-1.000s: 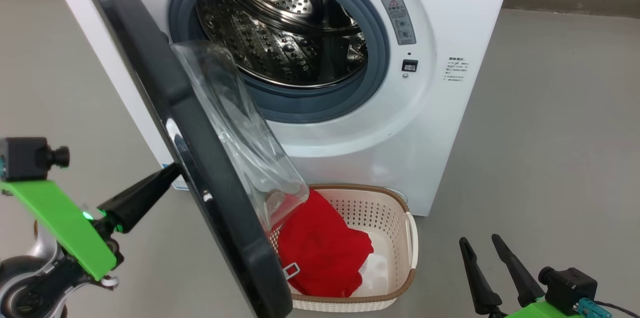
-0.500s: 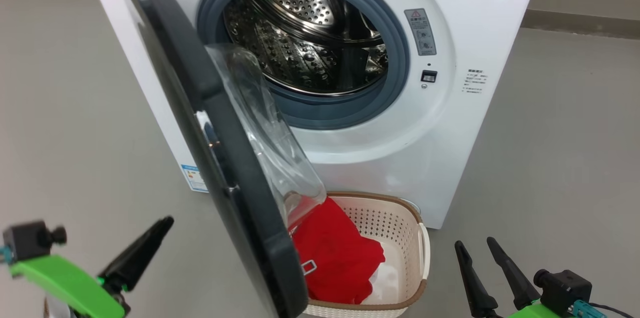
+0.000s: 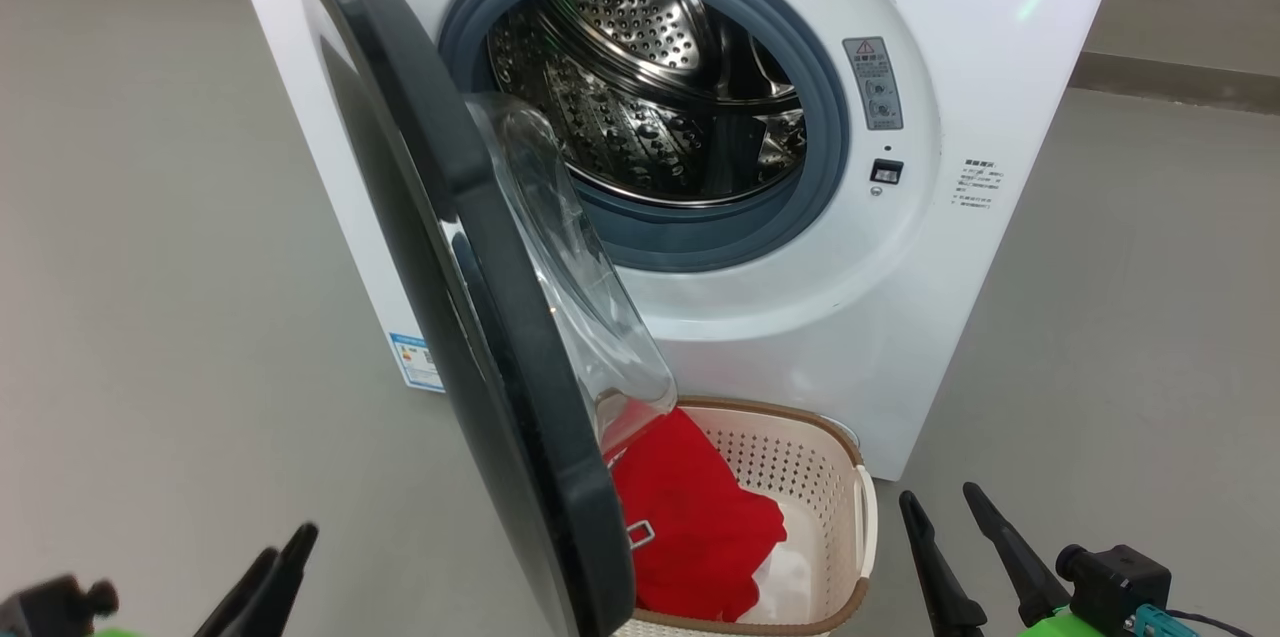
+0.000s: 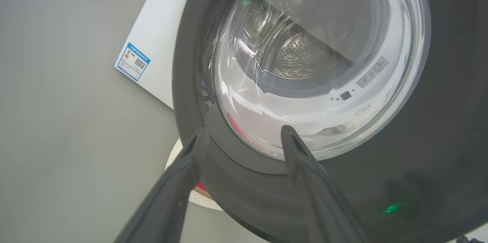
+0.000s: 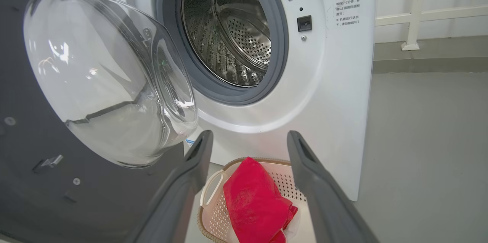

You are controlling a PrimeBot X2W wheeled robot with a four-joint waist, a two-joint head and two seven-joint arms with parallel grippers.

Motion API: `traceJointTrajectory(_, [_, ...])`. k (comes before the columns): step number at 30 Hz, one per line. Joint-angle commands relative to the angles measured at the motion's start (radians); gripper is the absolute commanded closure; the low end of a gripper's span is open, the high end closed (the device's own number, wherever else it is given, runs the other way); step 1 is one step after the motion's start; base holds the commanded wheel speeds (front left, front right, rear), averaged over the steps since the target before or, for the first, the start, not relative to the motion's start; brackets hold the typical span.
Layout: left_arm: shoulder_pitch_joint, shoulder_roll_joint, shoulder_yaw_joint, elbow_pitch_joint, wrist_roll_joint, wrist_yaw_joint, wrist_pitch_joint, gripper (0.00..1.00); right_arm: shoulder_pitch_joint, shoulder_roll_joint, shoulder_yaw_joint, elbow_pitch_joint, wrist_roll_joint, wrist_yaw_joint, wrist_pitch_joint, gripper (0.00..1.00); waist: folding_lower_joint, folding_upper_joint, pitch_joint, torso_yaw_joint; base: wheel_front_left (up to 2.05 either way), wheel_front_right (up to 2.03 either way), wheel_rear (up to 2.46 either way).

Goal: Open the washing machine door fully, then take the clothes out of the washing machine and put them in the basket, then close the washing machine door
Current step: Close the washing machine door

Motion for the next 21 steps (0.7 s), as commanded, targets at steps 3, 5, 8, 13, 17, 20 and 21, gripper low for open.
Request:
traceJointTrajectory(3, [-0.004,0.012,0.011,0.039,0.054,-0.007,-0.098,0.00,-0.008,-0.016,0.025,-0.020,-0.001,0.006,-0.006,0.00,0.0000,0.0000,-0.003,0.001,0.00,0.00,0.00])
traceJointTrajectory(5, [0.002,0.001,-0.007,0.067,0.082,-0.007,-0.146,0.00,-0.008,-0.017,0.027,-0.020,0.000,0.006,-0.006,0.00,0.0000,0.0000,-0.004,0.000,0.00,0.00,0.00])
traceJointTrajectory(8, [0.006,-0.014,-0.023,0.094,0.108,-0.007,-0.199,0.00,-0.007,-0.018,0.028,-0.019,0.000,0.006,-0.006,0.00,0.0000,0.0000,-0.004,0.000,0.00,0.00,0.00])
traceJointTrajectory(13, [0.009,-0.048,-0.056,0.146,0.187,-0.007,-0.282,0.00,-0.008,-0.023,0.027,-0.017,0.001,0.006,-0.006,0.00,0.0000,0.0000,-0.007,-0.001,0.00,0.00,0.00])
traceJointTrajectory(17, [0.012,-0.081,-0.022,0.171,0.268,-0.007,-0.297,0.00,-0.005,-0.025,0.025,-0.018,0.001,0.006,-0.006,0.00,0.0000,0.0000,-0.011,0.001,0.00,0.00,0.00])
traceJointTrajectory(20, [0.025,-0.125,0.060,0.159,0.358,-0.007,-0.297,0.00,-0.004,-0.025,0.023,-0.019,0.000,0.006,-0.006,0.00,0.0000,0.0000,-0.013,0.003,0.00,0.00,0.00])
traceJointTrajectory(21, [0.032,-0.139,0.083,0.155,0.395,-0.007,-0.297,0.00,-0.004,-0.025,0.023,-0.019,0.000,0.006,-0.006,0.00,0.0000,0.0000,-0.014,0.003,0.00,0.00,0.00])
